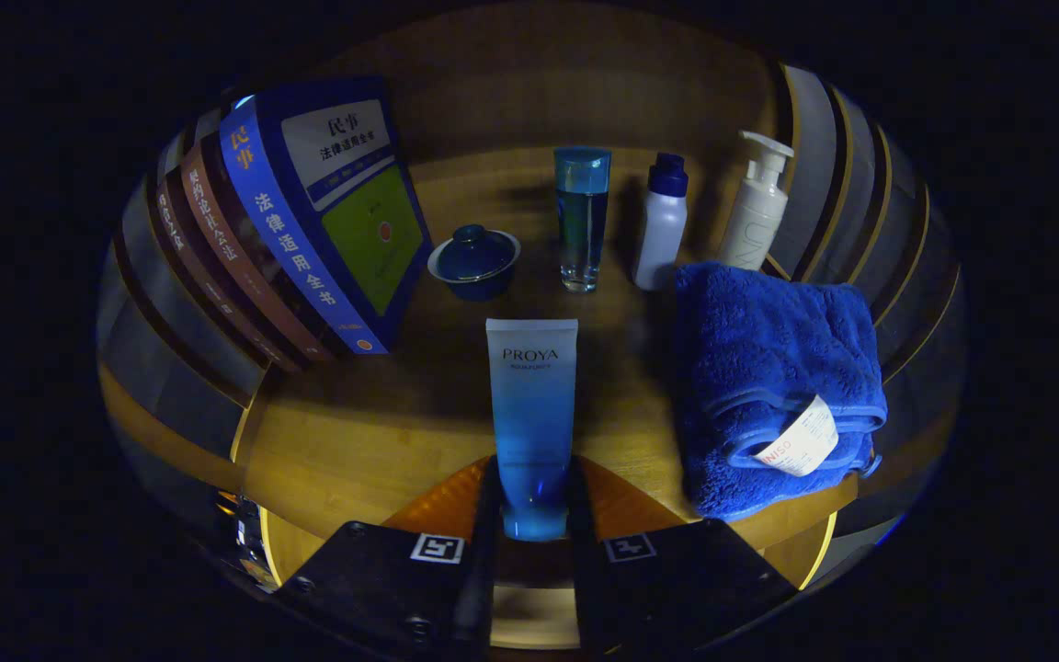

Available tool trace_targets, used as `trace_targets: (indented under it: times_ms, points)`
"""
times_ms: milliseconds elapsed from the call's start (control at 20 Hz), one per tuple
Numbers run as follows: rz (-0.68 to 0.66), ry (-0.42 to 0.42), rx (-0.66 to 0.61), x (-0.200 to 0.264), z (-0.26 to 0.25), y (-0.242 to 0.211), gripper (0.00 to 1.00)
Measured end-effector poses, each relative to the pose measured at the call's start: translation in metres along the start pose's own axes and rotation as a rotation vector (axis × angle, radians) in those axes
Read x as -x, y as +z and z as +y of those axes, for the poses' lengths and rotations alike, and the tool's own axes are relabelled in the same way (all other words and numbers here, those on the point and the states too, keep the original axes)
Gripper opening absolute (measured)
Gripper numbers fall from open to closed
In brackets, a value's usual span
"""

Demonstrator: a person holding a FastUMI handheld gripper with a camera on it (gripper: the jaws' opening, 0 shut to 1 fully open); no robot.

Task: Pull open the drawer, take out the items inside it, and place them on the countertop above the cabinet.

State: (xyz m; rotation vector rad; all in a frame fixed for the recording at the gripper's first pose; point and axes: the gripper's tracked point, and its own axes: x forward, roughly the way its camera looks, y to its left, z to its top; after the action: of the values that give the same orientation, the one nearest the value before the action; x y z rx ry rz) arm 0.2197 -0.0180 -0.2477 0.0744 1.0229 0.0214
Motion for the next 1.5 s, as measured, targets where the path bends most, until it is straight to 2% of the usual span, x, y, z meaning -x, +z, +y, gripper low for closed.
trace_targets:
  times_ms: [50,250,500,900,1250,1500]
  points:
    - [-0.006,0.007,-0.011,-0.001,0.0,0.002,0.43]
    - [-0.046,0.006,-0.009,0.007,-0.002,0.007,1.0]
    - [-0.112,0.008,-0.009,0.04,-0.002,0.003,1.0]
    - [-0.35,0.059,-0.009,0.146,0.011,-0.022,1.0]
    - [-0.562,0.076,-0.081,0.226,-0.003,-0.078,1.0]
    - [-0.622,0.066,-0.079,0.239,-0.005,-0.128,1.0]
